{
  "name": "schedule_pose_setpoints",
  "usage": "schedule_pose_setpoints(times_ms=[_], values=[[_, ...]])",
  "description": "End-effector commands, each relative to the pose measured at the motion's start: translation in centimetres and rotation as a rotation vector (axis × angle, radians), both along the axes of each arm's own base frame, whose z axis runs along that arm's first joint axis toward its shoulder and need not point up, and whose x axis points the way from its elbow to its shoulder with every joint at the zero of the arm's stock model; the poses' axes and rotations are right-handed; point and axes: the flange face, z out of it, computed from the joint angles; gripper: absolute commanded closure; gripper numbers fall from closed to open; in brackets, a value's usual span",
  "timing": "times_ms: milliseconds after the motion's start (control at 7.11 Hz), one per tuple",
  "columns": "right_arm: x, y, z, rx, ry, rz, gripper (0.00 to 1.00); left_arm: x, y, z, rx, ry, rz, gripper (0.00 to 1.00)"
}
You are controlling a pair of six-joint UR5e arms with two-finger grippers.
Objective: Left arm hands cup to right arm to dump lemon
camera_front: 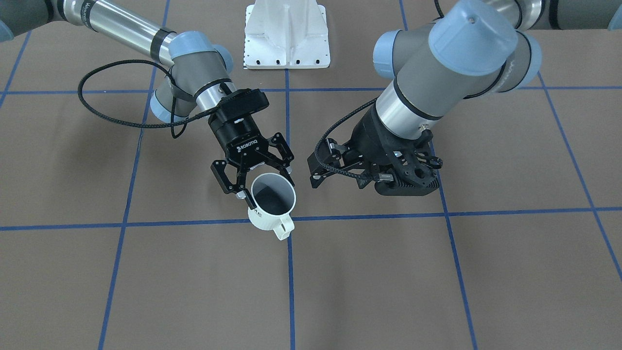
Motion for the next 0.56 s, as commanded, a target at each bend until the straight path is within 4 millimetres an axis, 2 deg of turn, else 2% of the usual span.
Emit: schedule_pose_setpoints(times_ms=[0, 281, 422], values=[[-1.6, 1.4, -1.1, -0.008, 0.01, 0.01, 1.0, 0.5, 0.4, -0.4, -0.024, 0.008, -0.012, 0.25], [-2.1, 1.8, -1.2, 0.0, 0.02, 0.005, 1.0, 2.1, 1.2, -0.3, -0.004, 0.013, -0.002, 0.5], [-2.1, 1.8, -1.3, 0.0, 0.019, 0.005, 1.0, 3.3, 1.8, -0.2, 0.006, 0.003, -0.008, 0.54]])
